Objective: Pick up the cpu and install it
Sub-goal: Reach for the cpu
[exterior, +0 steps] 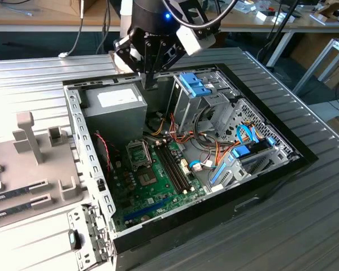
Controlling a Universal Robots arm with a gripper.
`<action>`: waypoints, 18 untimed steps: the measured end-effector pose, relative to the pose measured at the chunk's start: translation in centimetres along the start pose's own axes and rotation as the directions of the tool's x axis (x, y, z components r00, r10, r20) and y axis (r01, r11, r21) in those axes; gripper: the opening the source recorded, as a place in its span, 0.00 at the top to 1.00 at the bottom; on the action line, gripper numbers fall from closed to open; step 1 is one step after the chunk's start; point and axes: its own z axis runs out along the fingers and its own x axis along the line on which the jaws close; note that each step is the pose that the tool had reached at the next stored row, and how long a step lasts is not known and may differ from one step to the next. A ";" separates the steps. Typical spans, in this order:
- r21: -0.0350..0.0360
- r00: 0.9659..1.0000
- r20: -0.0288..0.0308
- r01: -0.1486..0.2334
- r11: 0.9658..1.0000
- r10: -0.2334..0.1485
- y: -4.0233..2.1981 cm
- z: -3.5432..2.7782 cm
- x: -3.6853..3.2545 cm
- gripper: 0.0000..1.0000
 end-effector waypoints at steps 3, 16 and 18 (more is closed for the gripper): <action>0.000 1.000 0.000 0.000 1.000 0.000 -0.01 0.00 0.16 0.90; 0.000 1.000 0.000 0.000 1.000 0.000 -0.07 -0.02 0.97 0.90; 0.000 1.000 0.000 0.000 1.000 0.000 -0.08 -0.02 1.07 0.90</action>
